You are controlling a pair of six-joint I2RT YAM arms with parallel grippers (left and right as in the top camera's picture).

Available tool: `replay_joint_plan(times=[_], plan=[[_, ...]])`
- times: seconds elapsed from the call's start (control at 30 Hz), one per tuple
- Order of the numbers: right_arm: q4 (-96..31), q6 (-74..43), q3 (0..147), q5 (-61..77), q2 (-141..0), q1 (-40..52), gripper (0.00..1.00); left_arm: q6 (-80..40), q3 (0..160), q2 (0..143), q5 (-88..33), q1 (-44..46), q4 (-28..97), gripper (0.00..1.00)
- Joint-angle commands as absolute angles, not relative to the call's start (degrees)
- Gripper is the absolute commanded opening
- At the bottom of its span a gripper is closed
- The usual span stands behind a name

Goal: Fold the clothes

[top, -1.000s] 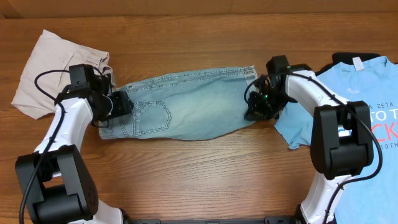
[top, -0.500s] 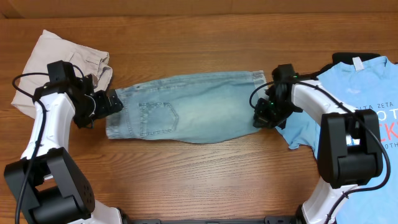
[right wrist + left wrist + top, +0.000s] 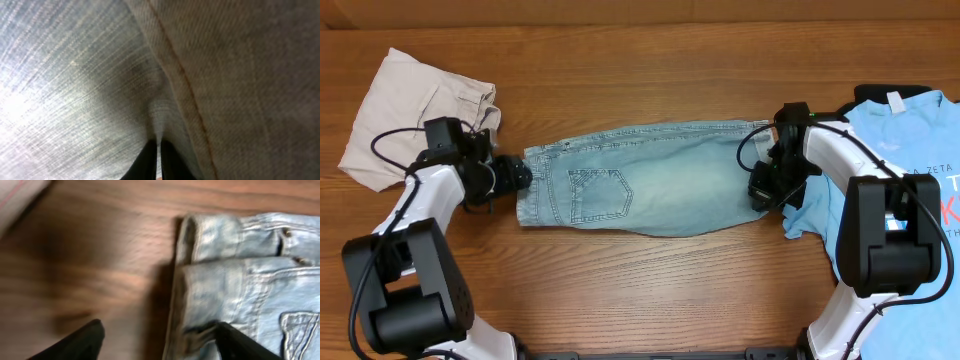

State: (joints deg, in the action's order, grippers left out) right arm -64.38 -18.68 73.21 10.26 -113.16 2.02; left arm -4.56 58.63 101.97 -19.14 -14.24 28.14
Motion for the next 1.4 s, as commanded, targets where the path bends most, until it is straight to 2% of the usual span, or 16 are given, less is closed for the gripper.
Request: replay_joint_plan(times=[0.0, 0.2, 0.23, 0.27, 0.3, 0.43, 0.53, 0.67, 0.73, 0.83, 1.0, 1.07, 1.17, 1.3, 1.37], plan=[[-66.37, -16.43, 76.16, 4.27, -112.22, 1.54, 0.08, -4.91, 58.17, 104.86, -23.22, -11.94, 26.17, 0.70], [-64.97, -13.26, 76.44, 11.70, -110.34, 1.72, 0.17, -4.91, 58.17, 108.38, -23.46, -8.93, 22.00, 0.66], [-64.38, -13.26, 76.16, 11.66, -110.39, 1.83, 0.17, -4.91, 58.17, 108.79, -23.07, -8.73, 21.98, 0.63], [-63.79, -13.26, 75.90, 11.68, -110.43, 1.91, 0.18, -4.91, 58.17, 109.03, -22.22, -8.64, 21.98, 0.56], [-63.24, -13.32, 75.64, 11.68, -110.45, 1.91, 0.18, -4.91, 58.17, 109.08, -21.98, -8.64, 21.98, 0.45], [-61.34, -13.52, 74.61, 11.68, -110.48, 1.91, 0.18, -6.59, 60.01, 108.95, -22.87, -9.39, 22.55, 0.08], [-60.93, -13.45, 74.56, 11.68, -110.48, 1.91, 0.19, -7.29, 62.81, 108.84, -27.75, -10.15, 24.80, 0.04], [-59.88, -13.43, 74.56, 11.68, -110.48, 1.91, 0.20, -7.31, 67.44, 108.66, -33.06, -10.37, 26.76, 0.05], [-59.68, -13.43, 74.56, 11.68, -110.48, 1.91, 0.20, -7.31, 68.31, 108.66, -32.36, -10.22, 26.72, 0.09], [-59.40, -13.43, 74.54, 11.66, -110.48, 1.91, 0.21, -7.29, 69.54, 108.62, -31.05, -10.24, 28.01, 0.25], [-58.98, -13.45, 74.52, 11.68, -110.50, 1.91, 0.24, -7.27, 73.45, 108.62, -24.38, -11.31, 36.07, 0.57], [-58.76, -13.43, 74.52, 11.66, -110.50, 1.91, 0.25, -7.20, 73.67, 108.62, -24.97, -11.29, 35.66, 0.66], [-58.37, -13.45, 74.52, 11.68, -110.50, 1.91, 0.26, -5.30, 73.47, 108.75, -23.99, -10.46, 35.31, 0.70], [-58.30, -13.45, 74.52, 11.68, -110.50, 1.91, 0.25, -5.15, 72.79, 109.23, -19.79, -8.21, 33.93, 0.65], [-58.30, -13.45, 74.52, 11.68, -110.50, 1.91, 0.26, -4.86, 72.77, 110.00, -18.11, -6.92, 33.61, 0.67]])
